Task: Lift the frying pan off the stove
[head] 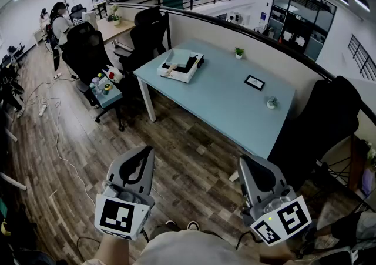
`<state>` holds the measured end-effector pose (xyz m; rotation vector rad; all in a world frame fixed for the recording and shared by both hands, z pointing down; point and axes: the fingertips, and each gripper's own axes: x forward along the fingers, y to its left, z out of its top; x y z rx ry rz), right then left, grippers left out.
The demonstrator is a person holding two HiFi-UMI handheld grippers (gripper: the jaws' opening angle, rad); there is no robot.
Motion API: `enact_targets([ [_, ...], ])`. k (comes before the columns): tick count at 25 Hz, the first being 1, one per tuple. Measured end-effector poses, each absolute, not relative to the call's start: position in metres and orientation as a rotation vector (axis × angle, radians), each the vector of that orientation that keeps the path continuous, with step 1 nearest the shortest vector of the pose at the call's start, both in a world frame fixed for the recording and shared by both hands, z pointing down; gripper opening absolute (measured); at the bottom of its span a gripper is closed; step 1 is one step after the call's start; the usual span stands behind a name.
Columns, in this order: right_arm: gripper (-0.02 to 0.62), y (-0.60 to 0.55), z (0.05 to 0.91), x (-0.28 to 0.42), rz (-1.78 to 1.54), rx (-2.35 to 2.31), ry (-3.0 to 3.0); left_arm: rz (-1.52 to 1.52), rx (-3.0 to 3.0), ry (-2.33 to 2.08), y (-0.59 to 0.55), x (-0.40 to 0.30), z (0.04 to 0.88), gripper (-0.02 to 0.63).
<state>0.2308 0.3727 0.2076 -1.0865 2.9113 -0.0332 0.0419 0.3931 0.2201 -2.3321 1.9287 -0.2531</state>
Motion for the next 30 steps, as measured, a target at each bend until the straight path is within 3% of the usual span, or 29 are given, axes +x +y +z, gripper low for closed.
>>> enact_targets([
  [18,0.005,0.372,0.231,0.256,-0.112,-0.999,2.958,-0.319,-2.293,1.974,0.395,0.073,0.233,0.008],
  [20,0.004,0.373,0.234,0.254,-0.129,-0.978,2.968,-0.302,-2.305,2.026,0.394,0.068,0.236,0.231],
  [22,0.005,0.371,0.236,0.254,-0.126,-0.968,2.978,-0.274,-2.299,2.066,0.39,0.063,0.236,0.344],
  [24,0.005,0.368,0.237,0.256,-0.124,-0.97,2.985,-0.283,-2.26,2.088,0.387,0.06,0.236,0.375],
  [30,0.005,0.353,0.236,0.255,-0.13,-0.975,2.987,-0.315,-2.233,2.066,0.374,0.061,0.233,0.38],
])
